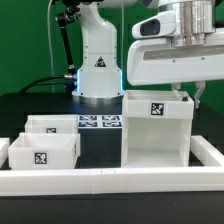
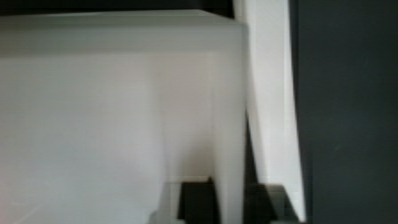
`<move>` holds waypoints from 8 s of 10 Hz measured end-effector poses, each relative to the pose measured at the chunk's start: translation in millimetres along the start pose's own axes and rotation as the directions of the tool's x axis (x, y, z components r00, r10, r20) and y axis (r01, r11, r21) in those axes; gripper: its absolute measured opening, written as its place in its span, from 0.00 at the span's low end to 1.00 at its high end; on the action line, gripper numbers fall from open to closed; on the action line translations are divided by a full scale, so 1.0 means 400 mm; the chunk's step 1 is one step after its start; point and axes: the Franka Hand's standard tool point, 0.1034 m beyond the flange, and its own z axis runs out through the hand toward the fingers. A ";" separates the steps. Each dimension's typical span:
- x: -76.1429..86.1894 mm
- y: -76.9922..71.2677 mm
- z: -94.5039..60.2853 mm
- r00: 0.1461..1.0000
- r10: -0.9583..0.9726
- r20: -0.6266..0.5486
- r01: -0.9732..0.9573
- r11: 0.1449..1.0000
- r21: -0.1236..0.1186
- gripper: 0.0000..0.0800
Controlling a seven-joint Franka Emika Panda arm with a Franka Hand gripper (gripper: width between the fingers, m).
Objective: Assemble drawer
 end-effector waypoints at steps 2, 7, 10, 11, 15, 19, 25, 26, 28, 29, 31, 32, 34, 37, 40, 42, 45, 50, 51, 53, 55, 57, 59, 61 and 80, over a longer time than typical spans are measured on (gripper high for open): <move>0.031 0.014 -0.007 0.985 0.174 -0.009 -0.174 0.985 0.006 0.05; 0.053 0.014 -0.015 0.909 0.416 -0.003 -0.416 0.909 0.031 0.05; 0.073 0.020 -0.007 0.816 0.578 0.011 -0.578 0.815 0.042 0.05; 0.090 0.022 -0.007 0.763 0.647 0.013 -0.647 0.761 0.045 0.05; 0.113 0.018 -0.019 0.619 0.785 0.039 -0.784 0.614 0.089 0.05; 0.144 0.023 -0.009 0.440 0.895 0.071 -0.897 0.434 0.089 0.05; 0.184 -0.008 0.007 0.317 0.944 0.096 -0.948 0.312 0.064 0.05; 0.185 -0.007 0.006 0.321 0.942 0.095 -0.947 0.316 0.065 0.05; 0.184 -0.007 0.007 0.325 0.941 0.095 -0.945 0.320 0.065 0.05; 0.182 -0.006 0.007 0.347 0.933 0.096 -0.937 0.343 0.060 0.27; 0.169 0.003 -0.004 0.432 0.894 0.117 -0.901 0.434 0.005 0.44; 0.164 -0.001 -0.009 0.470 0.875 0.120 -0.881 0.473 0.004 0.66; 0.147 -0.003 -0.033 0.554 0.822 0.129 -0.829 0.559 0.001 0.77; 0.107 0.014 -0.072 0.642 0.752 0.150 -0.760 0.650 -0.007 0.81; 0.099 0.034 -0.072 0.658 0.737 0.156 -0.746 0.666 -0.001 0.81; 0.098 0.037 -0.070 0.770 0.620 0.153 -0.629 0.777 0.018 0.81; 0.099 0.047 -0.075 0.961 0.242 0.132 -0.246 0.969 0.008 0.81; 0.113 0.165 -0.093 0.984 -0.144 0.108 0.140 0.989 0.042 0.81; 0.110 0.211 -0.097 0.977 -0.187 0.098 0.184 0.982 0.040 0.81; 0.112 0.311 -0.089 0.973 -0.208 0.104 0.203 0.978 0.051 0.81; 0.113 0.332 -0.078 0.975 -0.192 0.110 0.187 0.981 0.056 0.81; 0.111 0.330 -0.077 0.974 -0.197 0.111 0.191 0.980 0.056 0.81; 0.104 0.368 -0.042 0.954 -0.289 0.083 0.287 0.957 0.042 0.81; 0.079 0.422 0.017 0.967 -0.246 0.070 0.246 0.969 0.008 0.81; 0.044 0.506 0.183 0.963 -0.268 0.039 0.270 0.960 -0.068 0.26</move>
Offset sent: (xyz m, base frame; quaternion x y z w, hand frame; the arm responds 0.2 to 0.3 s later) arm 0.0168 -0.0179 0.0036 -0.0157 -0.0134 0.1454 0.9892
